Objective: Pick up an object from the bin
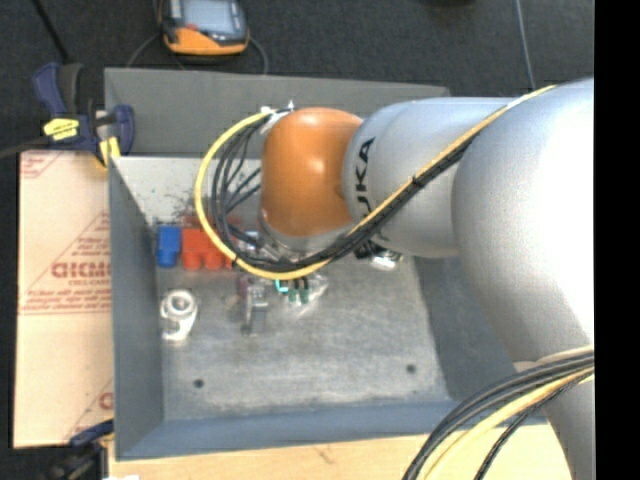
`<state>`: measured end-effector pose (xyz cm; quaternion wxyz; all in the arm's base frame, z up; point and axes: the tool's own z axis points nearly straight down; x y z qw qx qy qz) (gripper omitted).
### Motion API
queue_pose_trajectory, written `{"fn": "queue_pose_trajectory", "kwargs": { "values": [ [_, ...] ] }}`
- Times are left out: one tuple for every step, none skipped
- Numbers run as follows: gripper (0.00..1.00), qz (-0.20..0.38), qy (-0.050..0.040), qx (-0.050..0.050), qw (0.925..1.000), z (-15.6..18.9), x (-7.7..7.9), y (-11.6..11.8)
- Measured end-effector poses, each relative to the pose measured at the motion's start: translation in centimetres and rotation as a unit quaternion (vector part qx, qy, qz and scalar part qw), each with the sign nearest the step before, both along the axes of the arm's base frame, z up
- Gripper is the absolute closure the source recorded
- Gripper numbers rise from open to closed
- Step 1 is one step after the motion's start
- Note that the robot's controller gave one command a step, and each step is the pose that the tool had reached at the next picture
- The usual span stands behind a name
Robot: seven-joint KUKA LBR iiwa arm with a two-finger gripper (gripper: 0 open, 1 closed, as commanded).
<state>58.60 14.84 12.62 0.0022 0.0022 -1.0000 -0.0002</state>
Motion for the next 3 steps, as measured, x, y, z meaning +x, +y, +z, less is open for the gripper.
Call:
{"fn": "queue_pose_trajectory", "kwargs": {
  "values": [
    [0.00,0.169,-0.0068,0.000,0.9856,-5.3,3.8,-2.8],
    [1.00,0.168,-0.0058,0.001,0.9858,-5.3,3.7,-2.6],
    [1.00,0.188,-0.0091,0.000,0.9821,10.7,3.2,-2.0]
  ]
}}
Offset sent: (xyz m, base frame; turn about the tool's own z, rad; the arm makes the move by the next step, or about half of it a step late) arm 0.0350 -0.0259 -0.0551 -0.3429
